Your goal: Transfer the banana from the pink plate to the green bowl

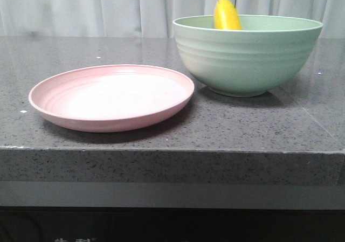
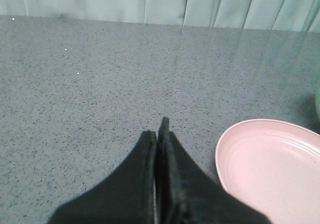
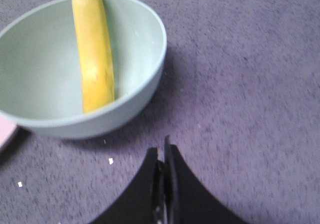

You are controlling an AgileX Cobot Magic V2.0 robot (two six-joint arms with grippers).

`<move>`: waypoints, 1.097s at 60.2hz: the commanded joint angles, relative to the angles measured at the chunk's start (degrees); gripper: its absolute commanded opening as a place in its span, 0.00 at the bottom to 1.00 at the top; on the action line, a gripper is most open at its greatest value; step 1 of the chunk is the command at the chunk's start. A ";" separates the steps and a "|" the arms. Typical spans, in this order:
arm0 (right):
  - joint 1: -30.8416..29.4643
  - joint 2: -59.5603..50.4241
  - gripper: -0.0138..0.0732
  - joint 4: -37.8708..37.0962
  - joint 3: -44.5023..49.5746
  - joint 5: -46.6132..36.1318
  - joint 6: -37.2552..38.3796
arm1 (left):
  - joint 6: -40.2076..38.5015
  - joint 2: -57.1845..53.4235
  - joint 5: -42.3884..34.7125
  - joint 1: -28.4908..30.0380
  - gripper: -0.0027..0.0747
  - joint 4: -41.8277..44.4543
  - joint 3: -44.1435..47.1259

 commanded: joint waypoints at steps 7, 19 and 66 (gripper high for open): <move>-0.28 -15.96 0.09 0.15 10.96 -8.10 -0.70 | -0.10 -10.18 -4.74 0.22 0.01 -0.29 5.52; -0.28 -29.21 0.09 0.15 16.50 -7.75 -0.70 | -0.10 -16.83 -4.74 0.22 0.01 -1.16 9.48; -0.28 -31.21 0.09 0.15 16.50 -6.98 -0.70 | -0.10 -19.28 -5.36 0.65 0.01 2.59 12.29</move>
